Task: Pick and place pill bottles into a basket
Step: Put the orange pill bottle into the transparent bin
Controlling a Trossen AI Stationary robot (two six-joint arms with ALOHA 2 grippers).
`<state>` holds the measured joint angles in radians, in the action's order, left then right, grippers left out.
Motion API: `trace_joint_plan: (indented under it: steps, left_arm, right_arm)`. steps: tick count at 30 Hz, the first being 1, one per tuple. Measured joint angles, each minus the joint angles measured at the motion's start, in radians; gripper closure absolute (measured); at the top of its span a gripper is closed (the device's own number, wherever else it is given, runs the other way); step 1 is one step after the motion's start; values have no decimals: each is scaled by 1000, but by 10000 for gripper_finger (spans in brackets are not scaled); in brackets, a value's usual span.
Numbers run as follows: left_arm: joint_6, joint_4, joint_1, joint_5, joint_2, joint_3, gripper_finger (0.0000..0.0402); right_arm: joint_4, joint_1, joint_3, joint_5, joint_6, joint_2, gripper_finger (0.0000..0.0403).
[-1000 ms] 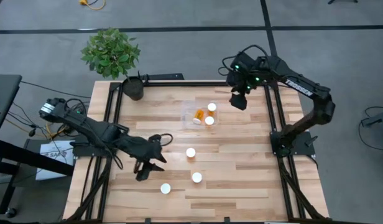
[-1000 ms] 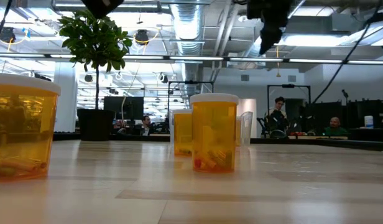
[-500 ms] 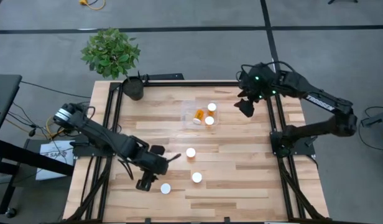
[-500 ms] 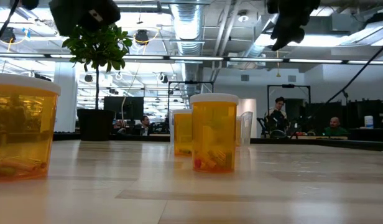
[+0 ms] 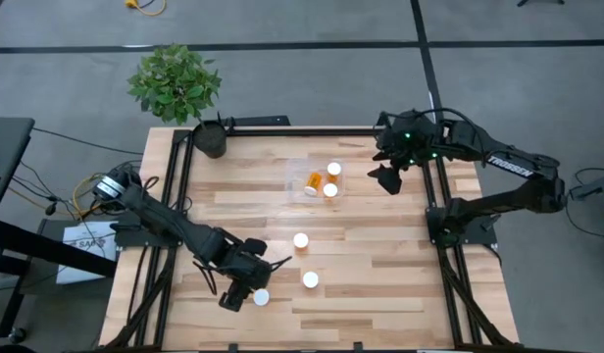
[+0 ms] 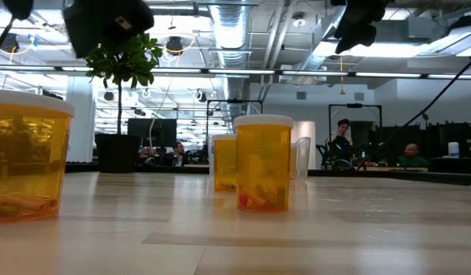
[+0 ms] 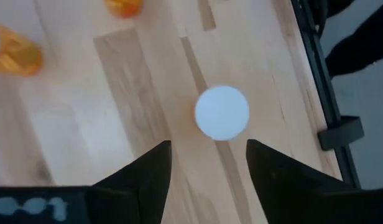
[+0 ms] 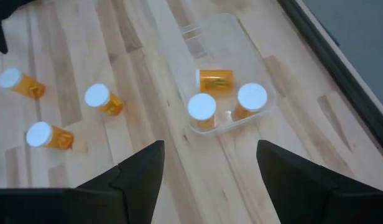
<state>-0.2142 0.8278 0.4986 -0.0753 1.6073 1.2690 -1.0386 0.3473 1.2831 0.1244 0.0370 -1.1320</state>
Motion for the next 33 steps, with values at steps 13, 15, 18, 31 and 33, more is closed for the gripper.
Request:
trace_joint_plan:
  steps: [13,15,18,31,33]
  left_arm:
    - [145,53,52,77,64,58,177]
    - [177,46,51,99,74,67,177]
    - [205,52,51,124,83,70,177]
    - [250,62,66,80,162,101,177]
    - [246,67,72,82,162,100,177]
  right_arm:
    - [-9,0,0,1,8,-1,153]
    - [-13,0,0,1,8,-1,153]
    - [-17,0,0,1,7,-1,153]
    - [-63,0,0,0,-18,-1,153]
    - [-64,0,0,0,-18,-1,153]
